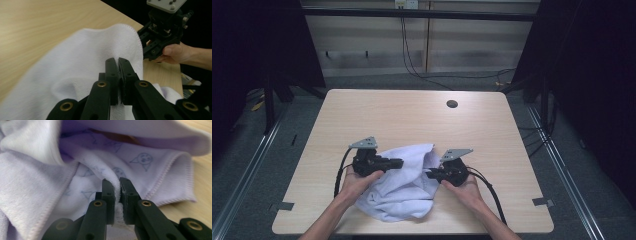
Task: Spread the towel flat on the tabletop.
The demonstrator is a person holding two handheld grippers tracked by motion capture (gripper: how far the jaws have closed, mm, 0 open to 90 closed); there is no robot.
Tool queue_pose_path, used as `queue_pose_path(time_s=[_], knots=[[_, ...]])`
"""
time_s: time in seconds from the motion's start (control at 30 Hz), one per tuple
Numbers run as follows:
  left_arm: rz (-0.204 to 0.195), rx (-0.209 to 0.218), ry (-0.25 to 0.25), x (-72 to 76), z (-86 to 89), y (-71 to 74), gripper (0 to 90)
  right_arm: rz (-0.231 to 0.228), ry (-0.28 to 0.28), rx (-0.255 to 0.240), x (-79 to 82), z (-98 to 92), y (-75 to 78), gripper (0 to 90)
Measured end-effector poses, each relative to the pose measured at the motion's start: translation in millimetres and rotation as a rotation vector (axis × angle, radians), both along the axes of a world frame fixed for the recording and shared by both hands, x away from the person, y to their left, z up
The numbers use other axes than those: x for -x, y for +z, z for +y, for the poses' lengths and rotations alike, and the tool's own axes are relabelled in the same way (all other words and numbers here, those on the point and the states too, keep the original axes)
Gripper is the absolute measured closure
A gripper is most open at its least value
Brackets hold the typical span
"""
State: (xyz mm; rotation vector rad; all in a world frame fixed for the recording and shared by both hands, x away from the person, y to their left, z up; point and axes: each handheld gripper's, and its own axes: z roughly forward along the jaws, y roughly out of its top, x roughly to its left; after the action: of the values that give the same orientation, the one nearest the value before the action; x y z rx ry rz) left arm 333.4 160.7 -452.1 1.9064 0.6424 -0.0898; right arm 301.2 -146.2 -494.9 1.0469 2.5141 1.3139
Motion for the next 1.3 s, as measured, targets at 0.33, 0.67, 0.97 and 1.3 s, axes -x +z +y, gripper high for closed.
queue_pose_path(time_s=[0.33,0.67,0.97,1.3], knots=[[0.001,0.008,0.123,-1.5,43.2,4.1,87.4,-0.038,-0.11,-0.065,-1.8,-48.2,29.3,83.7],[-0.068,0.121,0.224,-11.9,64.8,49.0,87.8,-0.133,-0.234,-0.174,-10.1,-96.5,91.4,83.9],[-0.146,0.169,0.323,-39.6,68.4,98.1,87.9,-0.204,-0.328,-0.217,-50.9,-109.8,148.3,84.6],[-0.28,0.237,0.359,-38.5,68.4,154.5,87.9,-0.344,-0.399,-0.26,-80.4,-114.0,219.0,86.0]])
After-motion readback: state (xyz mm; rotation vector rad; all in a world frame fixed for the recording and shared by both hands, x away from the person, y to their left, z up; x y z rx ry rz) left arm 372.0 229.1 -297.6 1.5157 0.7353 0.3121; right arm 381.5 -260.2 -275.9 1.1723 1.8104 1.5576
